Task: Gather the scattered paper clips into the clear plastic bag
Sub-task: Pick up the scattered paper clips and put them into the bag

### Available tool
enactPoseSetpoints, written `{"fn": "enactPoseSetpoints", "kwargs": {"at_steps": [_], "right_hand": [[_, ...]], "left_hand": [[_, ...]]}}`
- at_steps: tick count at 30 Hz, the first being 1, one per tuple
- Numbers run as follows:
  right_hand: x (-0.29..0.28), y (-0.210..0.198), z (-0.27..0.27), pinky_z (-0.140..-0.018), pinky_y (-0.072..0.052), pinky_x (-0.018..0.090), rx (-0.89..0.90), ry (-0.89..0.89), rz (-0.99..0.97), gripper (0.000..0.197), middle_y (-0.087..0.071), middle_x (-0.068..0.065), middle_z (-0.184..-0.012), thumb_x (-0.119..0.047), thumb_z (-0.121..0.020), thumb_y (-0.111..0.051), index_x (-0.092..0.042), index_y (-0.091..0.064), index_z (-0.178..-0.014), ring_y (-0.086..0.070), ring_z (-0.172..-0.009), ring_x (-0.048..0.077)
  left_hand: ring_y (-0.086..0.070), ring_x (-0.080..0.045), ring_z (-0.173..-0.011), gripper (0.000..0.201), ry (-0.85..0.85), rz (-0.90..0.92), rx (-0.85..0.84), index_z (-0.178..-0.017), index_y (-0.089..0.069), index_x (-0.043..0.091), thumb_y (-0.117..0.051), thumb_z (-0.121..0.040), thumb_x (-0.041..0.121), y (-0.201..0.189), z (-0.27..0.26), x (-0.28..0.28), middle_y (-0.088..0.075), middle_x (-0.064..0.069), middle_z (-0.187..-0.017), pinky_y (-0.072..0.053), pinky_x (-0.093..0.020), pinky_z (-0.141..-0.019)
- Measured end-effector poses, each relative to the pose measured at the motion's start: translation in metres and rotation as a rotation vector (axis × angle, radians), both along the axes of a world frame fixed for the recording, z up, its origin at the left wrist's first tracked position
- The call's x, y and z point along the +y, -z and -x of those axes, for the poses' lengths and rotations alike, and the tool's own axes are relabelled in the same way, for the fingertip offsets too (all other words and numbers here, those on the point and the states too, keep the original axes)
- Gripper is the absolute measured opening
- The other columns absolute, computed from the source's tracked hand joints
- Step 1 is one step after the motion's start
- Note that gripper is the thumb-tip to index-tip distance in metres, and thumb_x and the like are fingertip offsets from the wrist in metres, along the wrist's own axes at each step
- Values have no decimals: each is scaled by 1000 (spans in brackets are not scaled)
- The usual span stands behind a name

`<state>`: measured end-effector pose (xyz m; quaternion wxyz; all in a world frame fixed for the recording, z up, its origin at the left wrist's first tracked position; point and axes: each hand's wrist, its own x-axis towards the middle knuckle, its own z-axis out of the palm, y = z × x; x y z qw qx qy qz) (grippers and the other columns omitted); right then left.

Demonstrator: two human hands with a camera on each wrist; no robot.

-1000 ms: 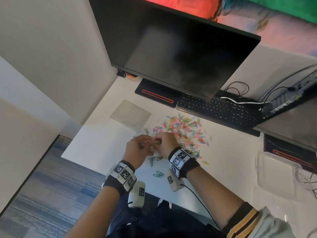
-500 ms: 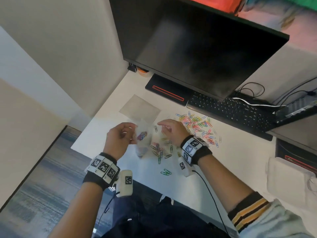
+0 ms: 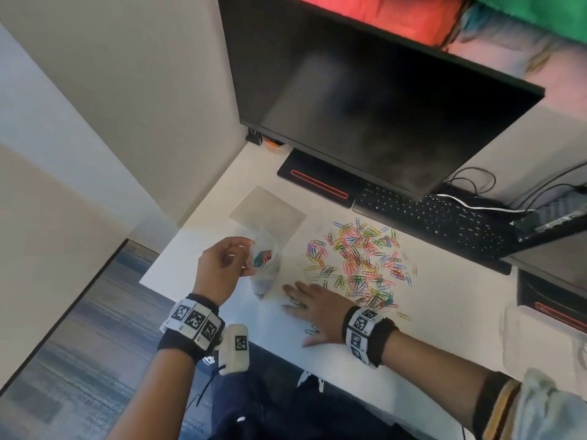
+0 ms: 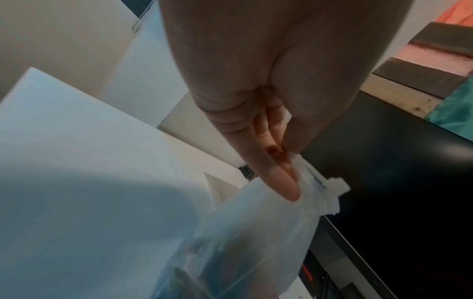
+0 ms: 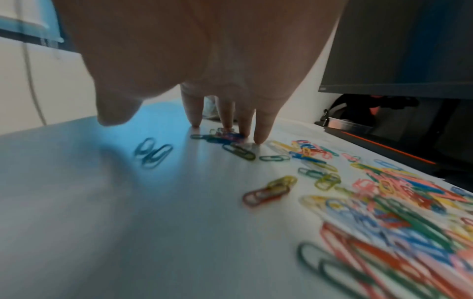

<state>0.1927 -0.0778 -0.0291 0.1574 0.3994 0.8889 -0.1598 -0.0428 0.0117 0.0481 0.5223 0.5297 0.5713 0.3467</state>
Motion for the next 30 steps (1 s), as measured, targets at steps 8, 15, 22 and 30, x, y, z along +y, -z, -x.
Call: {"fn": "enactPoseSetpoints", "kwargs": {"at_steps": [8,15,22,30], "right_hand": [[-17,10,-22,-108,-21,69,-54,148,-128,60,-11,8,-161,-35,-98,-46,-26,-18,-150,-14,-144,46],[-17,-7,-24,-98,-48,45,35,238,-81,51,-41,19,-143,7,-86,-53,-1,-45,-136,-41,-127,37],[3,-15,-42,-86,-53,34,200,695,-25,20,-68,6,-97,-21,-93,-59,-7,-74,-99,-62,-90,21],[14,-74,-52,-74,-56,18,993,1390,197,19,-75,-4,-89,-17,-77,-78,-13,-76,-96,-71,-80,9]], "left_hand": [[-71,-23,-74,23,16,26,5,-94,-71,17,-54,-96,2,5,-12,-5,-73,-18,-92,-63,-39,-69],[-73,-24,-73,19,48,30,46,-99,-72,14,-55,-95,6,16,-24,-8,-75,-11,-88,-63,-44,-72],[-64,-27,-60,11,128,74,-4,-98,-70,7,-59,-95,6,11,-57,-24,-64,-16,-75,-51,-17,-48],[-68,-26,-60,12,145,99,-34,-97,-71,9,-60,-94,5,22,-74,-28,-64,-16,-73,-63,-41,-68]]}}
